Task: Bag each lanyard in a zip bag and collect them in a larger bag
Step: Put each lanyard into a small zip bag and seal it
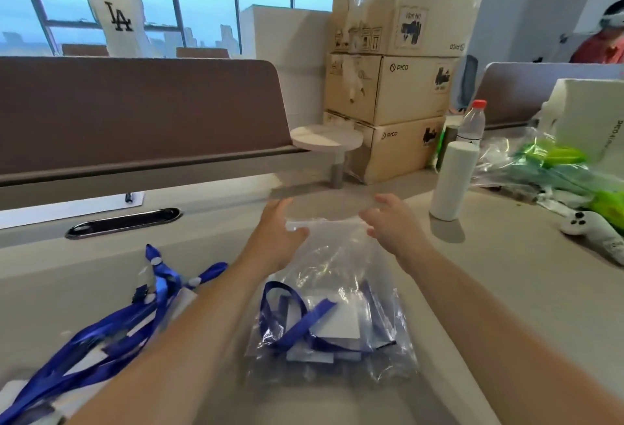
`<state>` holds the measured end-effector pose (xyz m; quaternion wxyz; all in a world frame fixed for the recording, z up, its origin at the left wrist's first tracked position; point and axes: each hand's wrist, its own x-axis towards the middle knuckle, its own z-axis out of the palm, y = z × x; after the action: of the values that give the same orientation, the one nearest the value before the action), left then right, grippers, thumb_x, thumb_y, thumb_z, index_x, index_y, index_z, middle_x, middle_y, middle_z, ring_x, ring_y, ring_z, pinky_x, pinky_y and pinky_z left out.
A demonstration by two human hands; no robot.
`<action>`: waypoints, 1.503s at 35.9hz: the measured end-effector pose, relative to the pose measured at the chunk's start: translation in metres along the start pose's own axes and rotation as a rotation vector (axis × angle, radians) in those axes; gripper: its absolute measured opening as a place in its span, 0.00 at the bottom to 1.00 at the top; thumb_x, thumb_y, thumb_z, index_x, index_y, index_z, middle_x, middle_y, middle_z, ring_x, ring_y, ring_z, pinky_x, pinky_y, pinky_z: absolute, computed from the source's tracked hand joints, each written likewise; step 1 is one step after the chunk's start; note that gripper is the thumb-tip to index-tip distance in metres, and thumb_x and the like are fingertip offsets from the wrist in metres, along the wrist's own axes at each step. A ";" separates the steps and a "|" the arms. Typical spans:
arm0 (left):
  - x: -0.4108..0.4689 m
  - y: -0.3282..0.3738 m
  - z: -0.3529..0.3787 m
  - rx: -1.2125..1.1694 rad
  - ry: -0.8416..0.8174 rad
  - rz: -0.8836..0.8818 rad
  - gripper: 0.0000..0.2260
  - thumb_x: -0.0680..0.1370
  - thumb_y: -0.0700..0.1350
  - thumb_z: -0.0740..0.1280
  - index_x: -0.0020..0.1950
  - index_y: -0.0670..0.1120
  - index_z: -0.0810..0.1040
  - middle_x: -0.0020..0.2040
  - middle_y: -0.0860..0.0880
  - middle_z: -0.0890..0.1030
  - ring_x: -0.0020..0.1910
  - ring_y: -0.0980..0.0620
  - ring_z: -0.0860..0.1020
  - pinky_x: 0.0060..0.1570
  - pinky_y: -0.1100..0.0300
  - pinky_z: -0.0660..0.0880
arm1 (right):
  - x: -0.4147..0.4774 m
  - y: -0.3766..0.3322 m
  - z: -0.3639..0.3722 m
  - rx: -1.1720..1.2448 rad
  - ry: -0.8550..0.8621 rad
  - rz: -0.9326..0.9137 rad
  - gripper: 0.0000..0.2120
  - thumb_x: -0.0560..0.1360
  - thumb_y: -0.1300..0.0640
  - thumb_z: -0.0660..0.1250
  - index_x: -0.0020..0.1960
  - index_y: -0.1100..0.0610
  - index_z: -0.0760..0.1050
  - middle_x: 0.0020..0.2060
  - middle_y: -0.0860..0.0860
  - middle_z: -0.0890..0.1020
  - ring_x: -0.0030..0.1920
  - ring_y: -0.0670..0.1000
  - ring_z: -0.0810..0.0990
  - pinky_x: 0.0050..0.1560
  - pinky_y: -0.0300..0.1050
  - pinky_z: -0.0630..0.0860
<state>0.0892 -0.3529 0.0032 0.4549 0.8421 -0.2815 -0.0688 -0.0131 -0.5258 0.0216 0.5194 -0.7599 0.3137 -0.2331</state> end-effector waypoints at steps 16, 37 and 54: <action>-0.089 0.012 -0.087 -0.020 0.149 0.131 0.07 0.81 0.45 0.65 0.57 0.50 0.79 0.51 0.57 0.80 0.47 0.62 0.77 0.42 0.77 0.69 | -0.108 -0.065 0.046 -0.012 -0.030 -0.322 0.08 0.79 0.54 0.65 0.58 0.52 0.77 0.48 0.45 0.80 0.50 0.49 0.80 0.55 0.48 0.79; -0.208 -0.096 -0.209 0.272 0.248 -0.158 0.08 0.82 0.46 0.64 0.60 0.52 0.78 0.51 0.57 0.77 0.48 0.59 0.76 0.50 0.64 0.69 | -0.210 -0.087 0.197 -0.306 -0.480 -0.513 0.06 0.78 0.56 0.68 0.54 0.53 0.79 0.47 0.46 0.81 0.43 0.41 0.77 0.40 0.33 0.70; -0.217 -0.121 -0.203 0.454 0.118 -0.260 0.11 0.81 0.45 0.61 0.55 0.45 0.83 0.55 0.46 0.82 0.52 0.46 0.79 0.54 0.51 0.76 | -0.210 -0.071 0.226 -0.845 -0.681 -0.601 0.12 0.74 0.53 0.69 0.58 0.47 0.80 0.57 0.44 0.79 0.55 0.48 0.77 0.52 0.42 0.74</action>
<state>0.0346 -0.0367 -0.0076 0.2574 0.9541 -0.1524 -0.0126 0.0113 -0.2103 0.0025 0.1562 -0.9867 -0.0324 0.0307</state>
